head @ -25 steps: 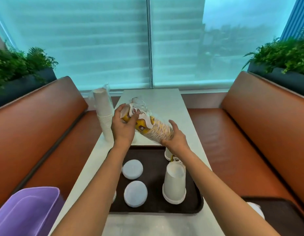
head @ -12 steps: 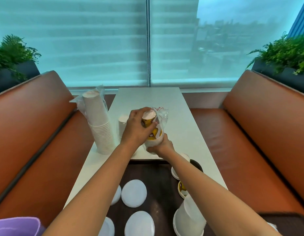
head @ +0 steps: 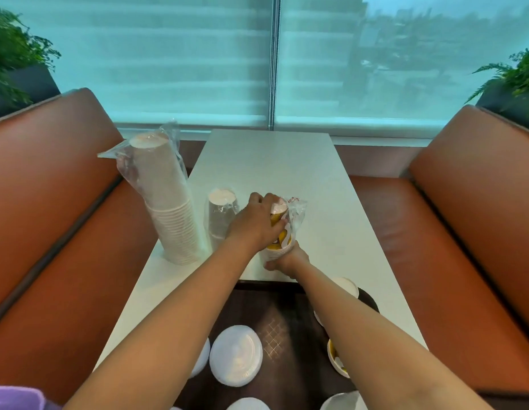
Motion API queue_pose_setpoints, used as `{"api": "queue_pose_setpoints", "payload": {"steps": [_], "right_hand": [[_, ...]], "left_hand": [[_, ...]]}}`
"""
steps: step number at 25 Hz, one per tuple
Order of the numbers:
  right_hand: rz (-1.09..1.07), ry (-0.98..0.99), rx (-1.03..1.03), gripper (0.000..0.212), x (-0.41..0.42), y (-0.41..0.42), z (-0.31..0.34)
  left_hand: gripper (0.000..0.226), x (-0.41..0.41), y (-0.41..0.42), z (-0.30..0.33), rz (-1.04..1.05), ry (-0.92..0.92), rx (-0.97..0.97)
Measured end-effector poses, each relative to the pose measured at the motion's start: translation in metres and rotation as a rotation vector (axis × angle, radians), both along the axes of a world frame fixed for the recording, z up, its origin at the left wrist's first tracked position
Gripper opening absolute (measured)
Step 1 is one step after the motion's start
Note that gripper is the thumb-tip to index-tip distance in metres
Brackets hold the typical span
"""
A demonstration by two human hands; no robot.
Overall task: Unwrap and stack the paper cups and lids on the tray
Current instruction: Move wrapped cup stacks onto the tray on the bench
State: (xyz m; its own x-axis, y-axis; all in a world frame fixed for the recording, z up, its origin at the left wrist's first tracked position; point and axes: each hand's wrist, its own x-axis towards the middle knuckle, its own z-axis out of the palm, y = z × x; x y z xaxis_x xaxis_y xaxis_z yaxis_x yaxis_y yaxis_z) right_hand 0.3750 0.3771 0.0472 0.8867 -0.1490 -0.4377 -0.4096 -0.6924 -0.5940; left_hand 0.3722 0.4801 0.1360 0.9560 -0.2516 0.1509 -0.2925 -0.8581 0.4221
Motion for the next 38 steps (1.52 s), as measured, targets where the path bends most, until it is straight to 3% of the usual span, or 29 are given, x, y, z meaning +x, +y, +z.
{"api": "queue_pose_setpoints", "payload": {"steps": [5, 8, 10, 14, 18, 20, 24, 30, 34, 38], "right_hand": [[0.119, 0.006, -0.170, 0.050, 0.007, 0.010, -0.015], [0.023, 0.020, -0.055, 0.072, 0.001, 0.006, -0.010], [-0.039, 0.034, 0.002, 0.082, -0.005, -0.005, 0.003], [-0.007, -0.097, 0.044, 0.061, -0.019, -0.033, 0.058], [-0.077, -0.303, 0.149, 0.047, -0.053, -0.081, 0.118], [-0.098, -0.355, 0.142, 0.041, -0.087, -0.102, 0.139], [-0.109, -0.414, 0.122, 0.033, -0.165, -0.136, 0.147], [-0.244, -0.407, 0.086, 0.030, -0.267, -0.220, 0.109], [-0.403, -0.315, 0.141, 0.023, -0.324, -0.292, 0.064], [-0.554, -0.139, 0.179, 0.020, -0.379, -0.356, -0.002]], "left_hand": [[0.041, 0.004, -0.006, -0.011, -0.042, -0.178, 0.259], [0.049, 0.003, -0.006, -0.013, -0.036, -0.212, 0.367], [0.056, -0.003, -0.004, -0.008, -0.059, -0.178, 0.314], [0.048, -0.034, -0.005, 0.018, -0.041, -0.267, 0.029], [0.034, -0.076, -0.013, 0.052, 0.093, -0.049, -0.436], [0.030, -0.102, -0.023, 0.068, 0.082, 0.023, -0.547], [0.026, -0.163, -0.058, 0.091, -0.037, 0.032, -0.584], [0.020, -0.246, -0.136, 0.083, -0.282, 0.085, -0.577], [0.020, -0.285, -0.202, 0.044, -0.346, 0.229, -0.577], [0.019, -0.317, -0.276, -0.022, -0.331, 0.492, -0.557]]}}
